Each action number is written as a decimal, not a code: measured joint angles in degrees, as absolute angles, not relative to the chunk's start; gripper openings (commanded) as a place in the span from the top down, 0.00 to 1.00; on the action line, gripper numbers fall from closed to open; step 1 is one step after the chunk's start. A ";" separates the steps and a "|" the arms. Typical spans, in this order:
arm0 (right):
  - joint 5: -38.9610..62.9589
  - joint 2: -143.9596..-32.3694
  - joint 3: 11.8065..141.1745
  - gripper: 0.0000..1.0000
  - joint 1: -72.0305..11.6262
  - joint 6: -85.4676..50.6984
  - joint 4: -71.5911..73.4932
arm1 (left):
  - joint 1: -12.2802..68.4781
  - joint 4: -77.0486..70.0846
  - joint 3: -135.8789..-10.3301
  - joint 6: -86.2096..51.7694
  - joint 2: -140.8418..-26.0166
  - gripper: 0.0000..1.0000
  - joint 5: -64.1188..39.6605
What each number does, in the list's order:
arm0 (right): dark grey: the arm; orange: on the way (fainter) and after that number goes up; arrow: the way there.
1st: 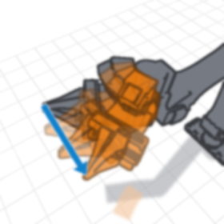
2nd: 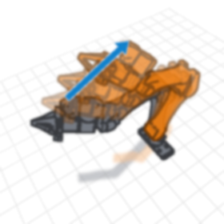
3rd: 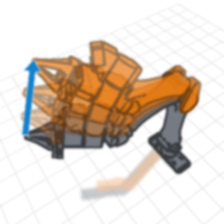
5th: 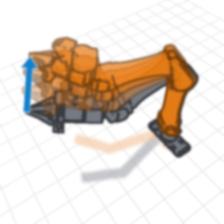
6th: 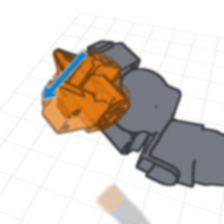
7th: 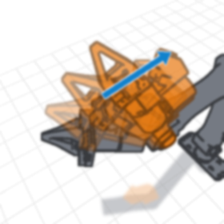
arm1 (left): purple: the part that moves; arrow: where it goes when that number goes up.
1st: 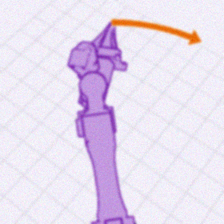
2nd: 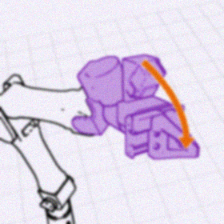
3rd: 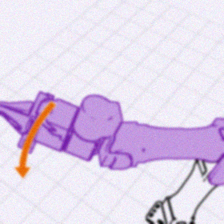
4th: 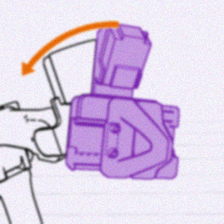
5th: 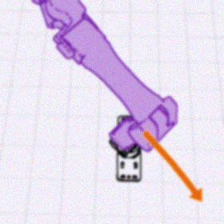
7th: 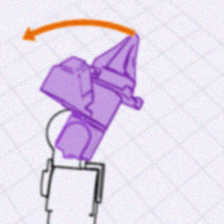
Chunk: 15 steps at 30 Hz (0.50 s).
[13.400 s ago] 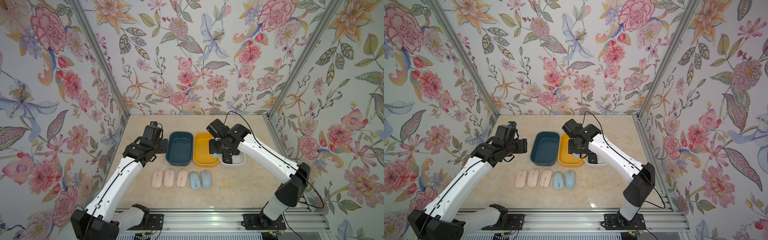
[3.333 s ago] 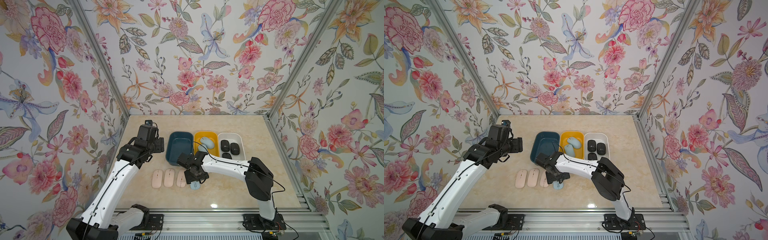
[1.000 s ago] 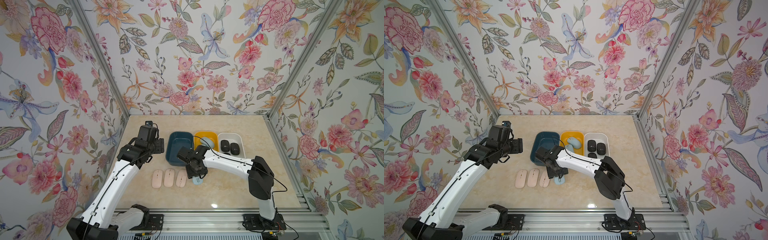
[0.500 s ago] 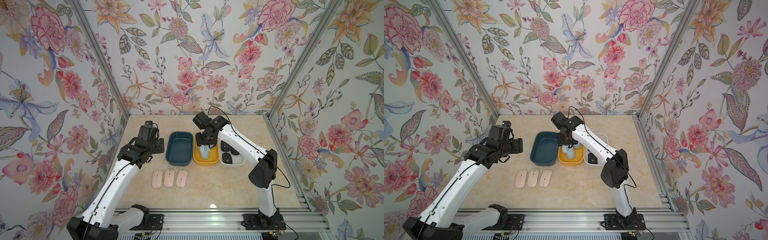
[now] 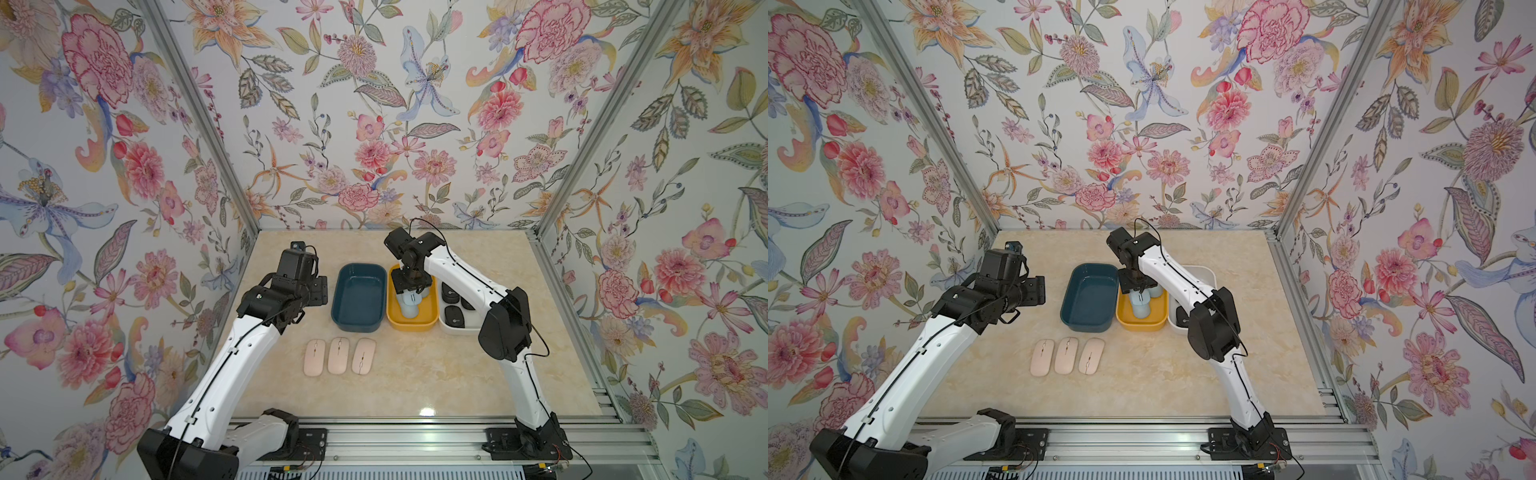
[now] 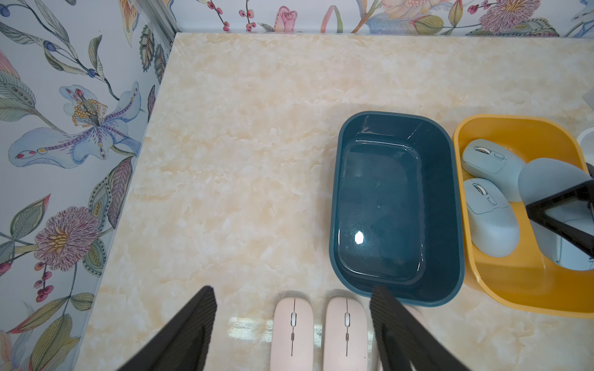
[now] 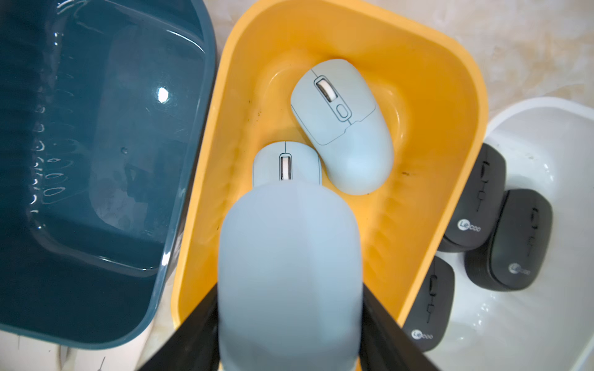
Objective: Place the mice by color into the storage box
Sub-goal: Place the mouse in the storage box.
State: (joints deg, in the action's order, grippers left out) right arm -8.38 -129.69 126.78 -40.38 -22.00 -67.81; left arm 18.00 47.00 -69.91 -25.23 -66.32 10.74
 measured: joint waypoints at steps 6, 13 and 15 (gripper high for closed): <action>-8.36 -131.20 127.09 0.37 -38.63 -21.17 -67.37 | 17.93 47.00 -69.91 -25.26 -66.32 0.21 10.74; -8.36 -134.08 127.09 0.36 -37.63 -20.25 -66.81 | 17.89 47.00 -69.91 -25.28 -66.32 0.21 10.74; -8.34 -134.56 127.09 0.36 -37.58 -20.10 -66.76 | 17.80 47.00 -69.89 -25.28 -66.32 0.21 10.74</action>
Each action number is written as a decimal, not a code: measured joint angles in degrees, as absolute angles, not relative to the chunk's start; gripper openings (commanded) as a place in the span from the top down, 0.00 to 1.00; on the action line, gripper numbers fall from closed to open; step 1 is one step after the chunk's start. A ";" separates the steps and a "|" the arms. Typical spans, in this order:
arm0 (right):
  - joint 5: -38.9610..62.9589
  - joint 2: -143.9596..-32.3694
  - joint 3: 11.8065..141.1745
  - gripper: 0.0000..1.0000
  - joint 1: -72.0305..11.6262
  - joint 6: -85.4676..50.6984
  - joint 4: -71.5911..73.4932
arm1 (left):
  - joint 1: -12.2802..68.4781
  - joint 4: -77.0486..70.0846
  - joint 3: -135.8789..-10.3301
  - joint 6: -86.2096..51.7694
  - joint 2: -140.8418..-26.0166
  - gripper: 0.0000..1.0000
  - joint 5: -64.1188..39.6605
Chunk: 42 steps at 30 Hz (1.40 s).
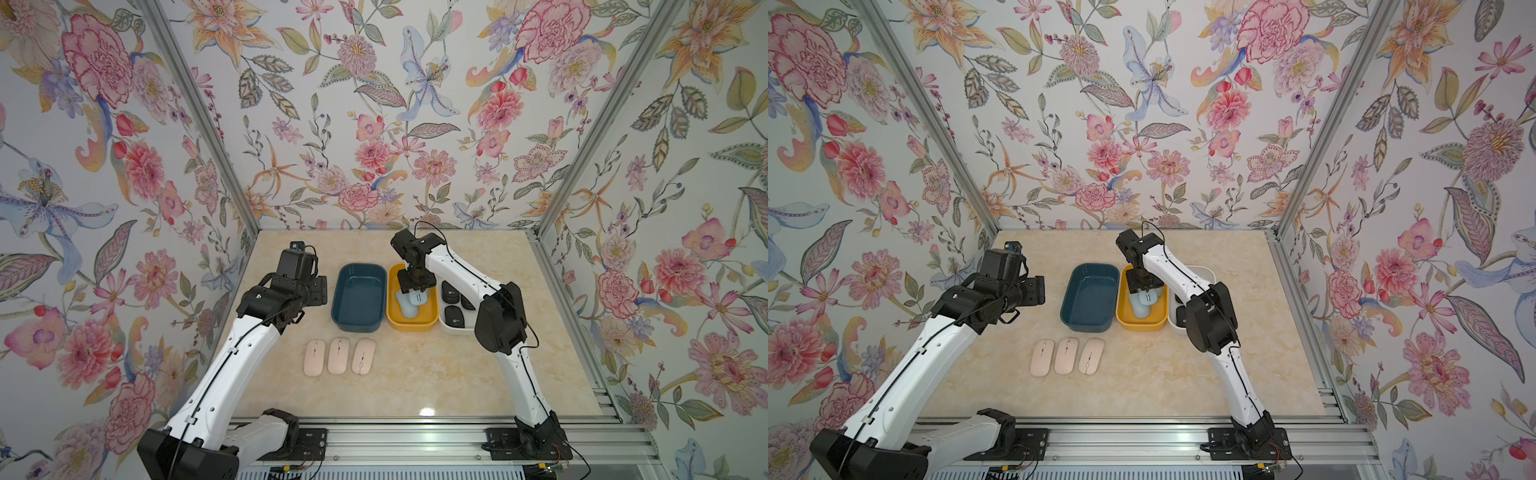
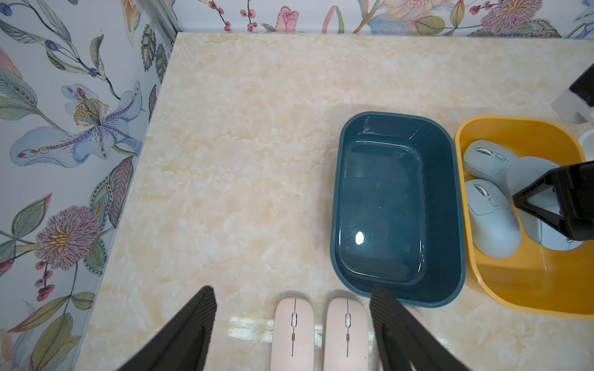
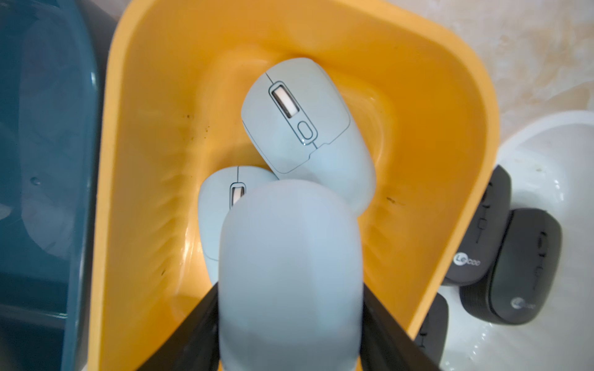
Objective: Place the mice by color into the storage box
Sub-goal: Place the mouse in the storage box.
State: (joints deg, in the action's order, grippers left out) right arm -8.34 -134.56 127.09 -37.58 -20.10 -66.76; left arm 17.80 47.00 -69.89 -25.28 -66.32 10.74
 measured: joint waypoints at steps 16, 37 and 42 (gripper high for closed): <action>-8.56 -136.90 127.09 0.33 -34.85 -18.79 -66.19 | 17.56 47.16 -69.56 -25.34 -66.32 0.21 10.74; -9.54 -135.66 131.26 0.22 -34.89 -18.41 -67.88 | 17.56 48.47 -66.74 -24.51 -64.34 0.19 8.95; -9.54 -131.59 131.35 0.22 -35.18 -19.31 -68.60 | 17.50 51.07 -66.43 -23.24 -64.51 0.17 6.24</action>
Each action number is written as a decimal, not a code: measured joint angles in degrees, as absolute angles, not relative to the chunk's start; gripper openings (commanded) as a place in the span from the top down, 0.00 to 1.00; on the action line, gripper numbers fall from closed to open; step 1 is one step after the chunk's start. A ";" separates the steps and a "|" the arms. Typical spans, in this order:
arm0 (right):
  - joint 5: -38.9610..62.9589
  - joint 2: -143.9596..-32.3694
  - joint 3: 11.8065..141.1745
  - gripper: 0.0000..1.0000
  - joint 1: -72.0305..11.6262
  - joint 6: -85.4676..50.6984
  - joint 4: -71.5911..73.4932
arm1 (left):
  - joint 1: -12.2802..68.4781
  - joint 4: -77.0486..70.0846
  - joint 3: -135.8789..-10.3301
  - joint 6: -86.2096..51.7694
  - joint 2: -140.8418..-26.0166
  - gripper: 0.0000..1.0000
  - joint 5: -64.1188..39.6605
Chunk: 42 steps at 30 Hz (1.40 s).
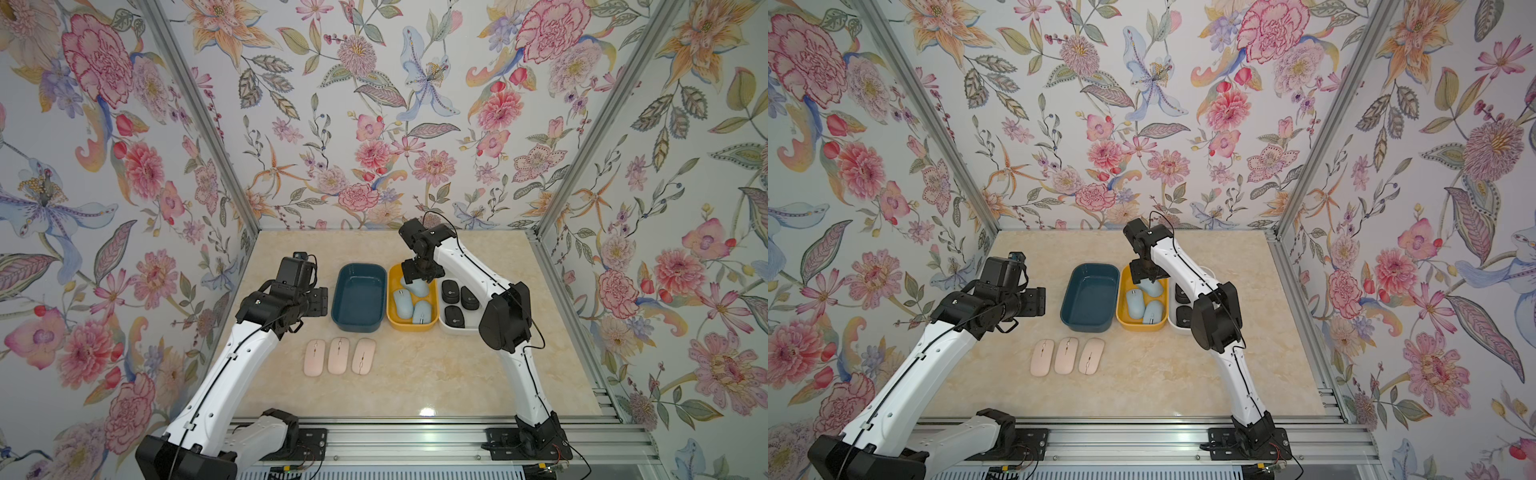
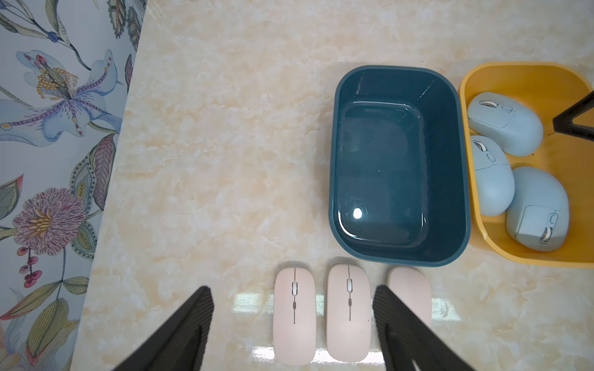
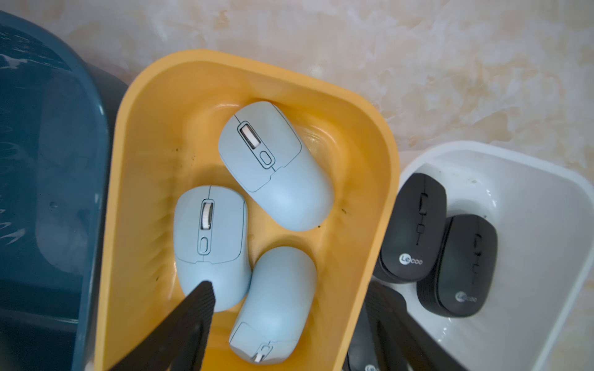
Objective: Place the mice by color into the storage box
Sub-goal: Place the mouse in the storage box, then pick up the mouse from the center of the board.
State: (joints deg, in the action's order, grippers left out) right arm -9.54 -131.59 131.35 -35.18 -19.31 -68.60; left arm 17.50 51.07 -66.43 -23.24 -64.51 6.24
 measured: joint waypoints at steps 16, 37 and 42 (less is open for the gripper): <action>-9.43 -125.01 132.03 0.21 -37.28 -21.96 -70.24 | 14.13 58.76 -61.58 -24.10 -67.51 0.19 -2.98; -7.90 -125.01 132.03 0.20 -39.48 -22.85 -71.18 | 14.09 52.40 -46.02 -36.18 -66.52 0.20 -1.74; -7.22 -125.01 132.03 0.20 -40.45 -23.20 -71.00 | 14.09 48.88 -40.21 -38.52 -66.52 0.20 -1.30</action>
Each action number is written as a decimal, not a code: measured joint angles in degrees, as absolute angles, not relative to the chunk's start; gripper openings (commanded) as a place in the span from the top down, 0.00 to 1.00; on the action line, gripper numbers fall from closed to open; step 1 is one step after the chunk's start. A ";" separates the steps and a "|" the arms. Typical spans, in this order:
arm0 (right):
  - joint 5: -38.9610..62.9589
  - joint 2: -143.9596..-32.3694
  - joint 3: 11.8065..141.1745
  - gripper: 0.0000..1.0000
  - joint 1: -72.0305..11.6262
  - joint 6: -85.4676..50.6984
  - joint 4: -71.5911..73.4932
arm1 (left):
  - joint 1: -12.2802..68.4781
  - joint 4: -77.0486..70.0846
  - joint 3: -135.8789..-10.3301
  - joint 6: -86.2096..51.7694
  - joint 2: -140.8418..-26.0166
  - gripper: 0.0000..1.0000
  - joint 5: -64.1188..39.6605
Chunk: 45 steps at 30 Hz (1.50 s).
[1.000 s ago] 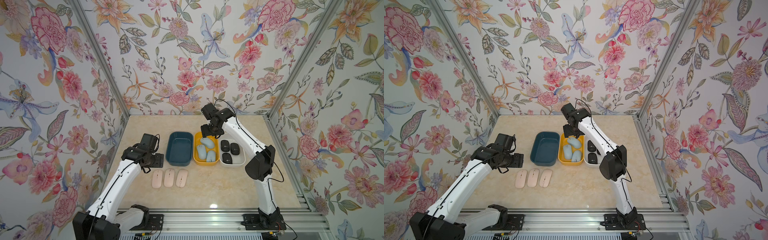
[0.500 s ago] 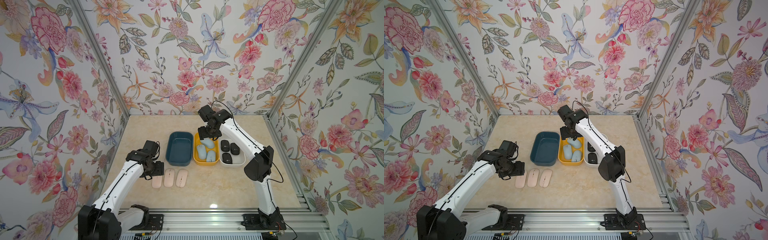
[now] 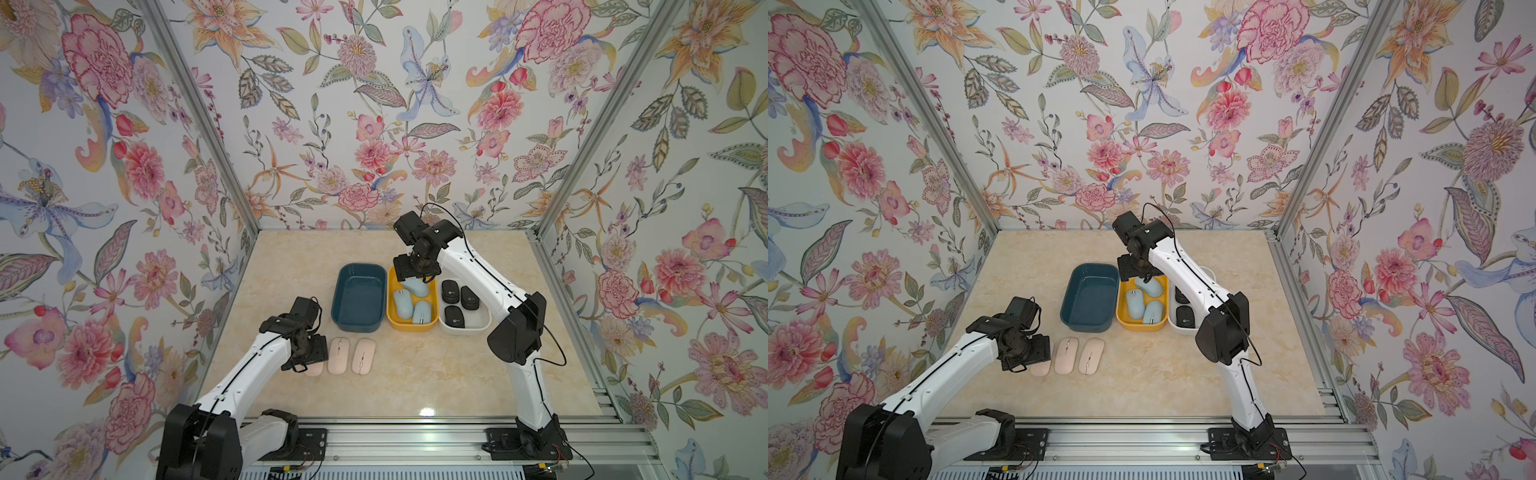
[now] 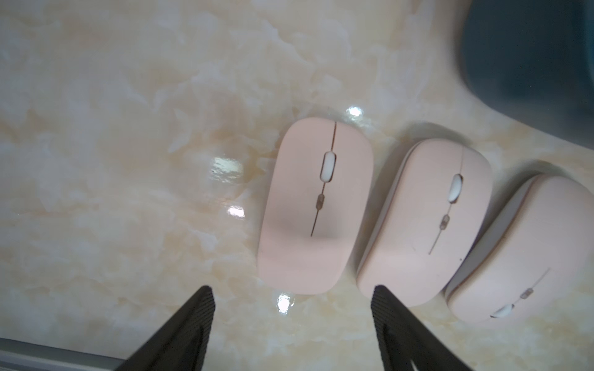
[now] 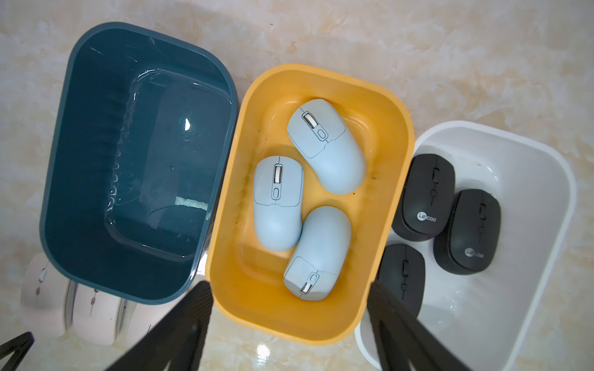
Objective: Place the mice by color into the storage box
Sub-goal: Pick up the mouse from the center of the board.
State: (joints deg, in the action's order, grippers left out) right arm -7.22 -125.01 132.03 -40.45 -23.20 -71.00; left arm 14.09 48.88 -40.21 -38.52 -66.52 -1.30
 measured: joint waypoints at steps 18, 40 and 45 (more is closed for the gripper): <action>-5.50 -125.03 132.03 0.20 -41.76 -23.18 -70.91 | 14.09 40.03 -36.71 -40.07 -70.35 0.20 -0.80; -5.52 -125.03 132.03 0.19 -41.76 -23.22 -70.94 | 14.09 36.16 -38.48 -37.91 -79.53 0.27 0.43; -5.54 -125.03 132.03 0.19 -41.76 -23.22 -70.94 | 14.09 35.66 -38.48 -37.71 -79.61 0.35 0.43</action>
State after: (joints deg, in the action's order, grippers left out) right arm -5.54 -125.03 132.03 -41.76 -23.22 -70.94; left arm 14.09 35.66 -38.48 -37.71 -79.61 0.43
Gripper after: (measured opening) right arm 0.806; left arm 0.683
